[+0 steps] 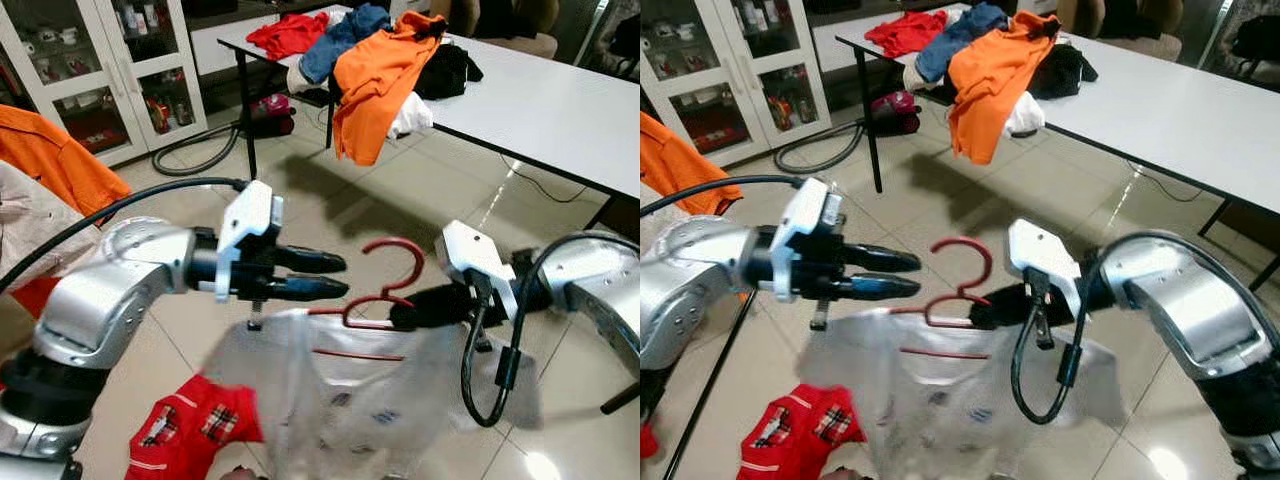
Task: Hang hanger
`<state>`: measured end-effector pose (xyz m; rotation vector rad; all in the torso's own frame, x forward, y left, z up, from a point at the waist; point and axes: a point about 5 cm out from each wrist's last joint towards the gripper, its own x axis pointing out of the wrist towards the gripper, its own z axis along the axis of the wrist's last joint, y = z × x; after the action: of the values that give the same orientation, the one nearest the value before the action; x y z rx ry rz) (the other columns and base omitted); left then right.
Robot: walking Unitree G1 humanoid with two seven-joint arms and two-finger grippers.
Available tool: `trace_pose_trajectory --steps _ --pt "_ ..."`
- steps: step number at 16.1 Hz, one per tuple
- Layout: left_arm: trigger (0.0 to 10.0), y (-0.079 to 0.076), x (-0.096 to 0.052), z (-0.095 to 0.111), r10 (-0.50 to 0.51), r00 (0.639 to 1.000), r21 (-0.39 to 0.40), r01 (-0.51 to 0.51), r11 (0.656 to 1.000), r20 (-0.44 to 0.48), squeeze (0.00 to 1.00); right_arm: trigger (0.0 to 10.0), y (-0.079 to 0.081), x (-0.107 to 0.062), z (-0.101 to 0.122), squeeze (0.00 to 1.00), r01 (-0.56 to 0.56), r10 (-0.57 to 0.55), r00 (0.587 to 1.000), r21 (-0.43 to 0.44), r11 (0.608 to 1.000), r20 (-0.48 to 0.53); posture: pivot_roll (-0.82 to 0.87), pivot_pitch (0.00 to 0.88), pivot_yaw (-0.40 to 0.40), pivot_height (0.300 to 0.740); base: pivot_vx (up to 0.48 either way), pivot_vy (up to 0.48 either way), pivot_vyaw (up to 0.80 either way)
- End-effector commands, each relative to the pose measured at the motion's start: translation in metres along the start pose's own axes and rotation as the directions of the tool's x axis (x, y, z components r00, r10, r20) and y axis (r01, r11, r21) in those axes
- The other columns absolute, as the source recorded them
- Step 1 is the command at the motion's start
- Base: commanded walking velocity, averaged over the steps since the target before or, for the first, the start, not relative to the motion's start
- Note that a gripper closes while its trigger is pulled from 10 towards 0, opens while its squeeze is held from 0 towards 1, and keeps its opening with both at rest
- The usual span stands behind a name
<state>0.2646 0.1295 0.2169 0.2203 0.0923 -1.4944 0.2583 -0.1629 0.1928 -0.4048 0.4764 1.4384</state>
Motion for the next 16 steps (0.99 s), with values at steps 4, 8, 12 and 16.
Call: trace_pose_trajectory --steps 4,8,12,16 --pt "10.0 0.022 -0.057 -0.053 0.727 0.687 -0.169 -0.714 0.68 0.02 0.0 2.9 -0.015 -0.002 -0.043 0.0 0.56 -0.592 0.8 0.235 0.794 0.094 -0.12 0.0 -0.033 0.74 0.0 0.0 0.0" --pt "10.0 -0.008 -0.068 -0.117 0.917 0.306 -0.183 -0.947 0.265 -0.257 0.0 10.0 -0.009 0.013 -0.059 0.0 0.775 -0.862 0.498 0.398 0.491 0.095 -0.12 0.001 -0.029 0.74 0.0 0.0 0.0" --pt "10.0 -0.012 -0.049 -0.117 0.967 0.127 -0.193 -0.978 0.084 -0.221 0.0 10.0 -0.005 0.026 -0.055 0.0 0.827 -0.941 0.325 0.454 0.331 0.094 -0.12 0.023 -0.022 0.74 0.0 -0.072 0.0" --pt "10.0 -0.008 -0.041 -0.102 0.977 0.102 -0.181 -0.981 0.067 -0.19 0.0 10.0 -0.009 0.033 -0.048 0.0 0.847 -0.948 0.295 0.427 0.317 0.118 -0.12 0.024 -0.02 0.74 0.0 -0.467 0.0"
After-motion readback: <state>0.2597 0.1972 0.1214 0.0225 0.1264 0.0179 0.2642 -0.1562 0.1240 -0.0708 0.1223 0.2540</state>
